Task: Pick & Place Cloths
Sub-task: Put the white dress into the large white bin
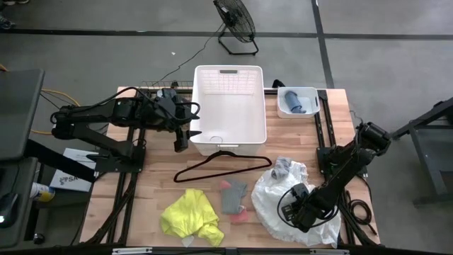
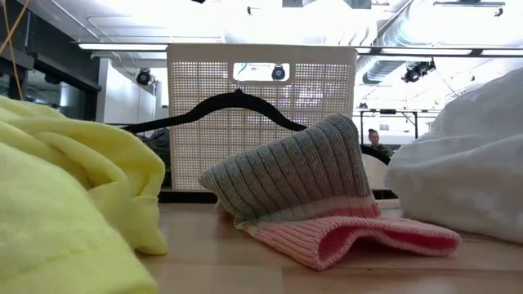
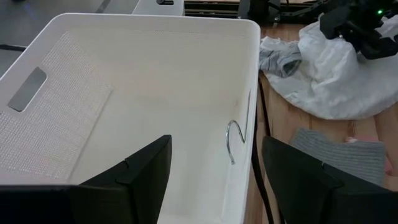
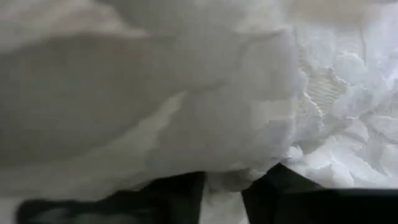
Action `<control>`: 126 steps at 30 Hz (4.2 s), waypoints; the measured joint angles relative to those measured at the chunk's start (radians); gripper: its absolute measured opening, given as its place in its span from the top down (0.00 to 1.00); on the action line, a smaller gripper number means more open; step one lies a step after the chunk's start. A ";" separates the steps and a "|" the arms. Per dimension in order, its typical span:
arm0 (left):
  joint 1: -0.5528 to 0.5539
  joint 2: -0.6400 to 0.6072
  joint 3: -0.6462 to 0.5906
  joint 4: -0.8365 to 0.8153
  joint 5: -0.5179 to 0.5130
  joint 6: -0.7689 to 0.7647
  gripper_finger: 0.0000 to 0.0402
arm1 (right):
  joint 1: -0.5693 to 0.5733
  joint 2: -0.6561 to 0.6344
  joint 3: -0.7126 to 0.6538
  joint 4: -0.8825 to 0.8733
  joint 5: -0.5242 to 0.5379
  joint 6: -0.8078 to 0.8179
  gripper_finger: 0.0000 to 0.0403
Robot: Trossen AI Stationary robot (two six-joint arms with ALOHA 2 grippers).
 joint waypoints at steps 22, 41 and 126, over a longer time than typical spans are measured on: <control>0.000 0.000 0.000 0.000 0.000 -0.008 0.39 | 0.000 -0.072 0.199 -0.149 0.318 -0.224 0.98; 0.000 0.000 0.000 0.000 0.000 -0.010 0.39 | -0.001 -0.074 0.733 -0.318 0.765 -0.928 0.98; 0.000 0.277 0.002 1.042 0.392 0.170 0.03 | -0.339 -0.306 1.217 0.024 0.807 -2.260 0.98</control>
